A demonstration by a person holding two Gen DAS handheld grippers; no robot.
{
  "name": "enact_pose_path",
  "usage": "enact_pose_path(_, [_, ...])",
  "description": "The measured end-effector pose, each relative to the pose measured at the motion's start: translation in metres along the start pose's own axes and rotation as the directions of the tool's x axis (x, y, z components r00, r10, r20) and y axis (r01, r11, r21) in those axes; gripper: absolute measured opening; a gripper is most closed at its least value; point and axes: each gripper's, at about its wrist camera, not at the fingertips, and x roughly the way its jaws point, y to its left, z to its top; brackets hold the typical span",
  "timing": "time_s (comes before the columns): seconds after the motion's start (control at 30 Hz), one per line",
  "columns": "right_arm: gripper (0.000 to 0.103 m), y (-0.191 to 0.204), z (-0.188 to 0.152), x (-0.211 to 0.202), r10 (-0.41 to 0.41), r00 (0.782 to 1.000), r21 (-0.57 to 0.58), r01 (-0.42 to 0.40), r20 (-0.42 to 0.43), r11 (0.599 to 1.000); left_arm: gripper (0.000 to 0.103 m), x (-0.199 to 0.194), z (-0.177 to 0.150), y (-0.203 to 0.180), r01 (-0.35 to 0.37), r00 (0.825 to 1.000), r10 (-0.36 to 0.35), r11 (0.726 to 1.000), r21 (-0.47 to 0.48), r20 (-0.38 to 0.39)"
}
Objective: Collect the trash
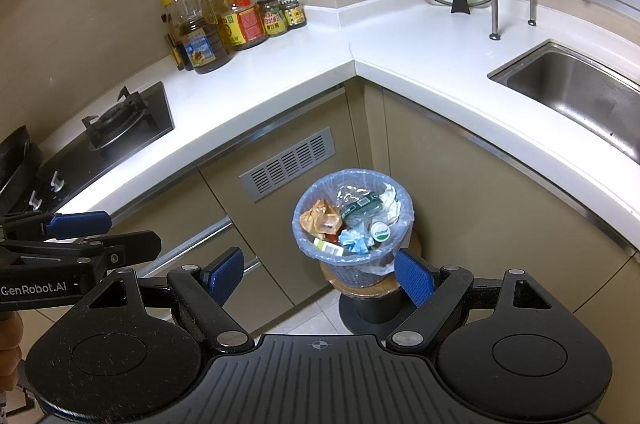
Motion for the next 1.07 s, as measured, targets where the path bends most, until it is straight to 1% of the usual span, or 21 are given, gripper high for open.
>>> enact_pose_path(0.67, [0.082,-0.003,0.001,0.001,0.002,1.0,-0.004,-0.002,-0.002,1.0,0.073,0.001,0.0,-0.004,-0.002,1.0,0.002,1.0,-0.005,0.0])
enact_pose_path(0.93, [0.082,-0.005,0.002,0.001,0.001,1.0,-0.005,-0.001,-0.003,1.0,0.073,0.001,0.0,0.001,0.018,1.0,-0.018,1.0,0.005,0.002])
enact_pose_path(1.07, [0.082,-0.004,0.002,0.001,-0.005,1.0,-0.003,0.005,-0.002,1.0,0.074,0.001,-0.003,0.01,0.026,1.0,-0.026,1.0,0.011,0.002])
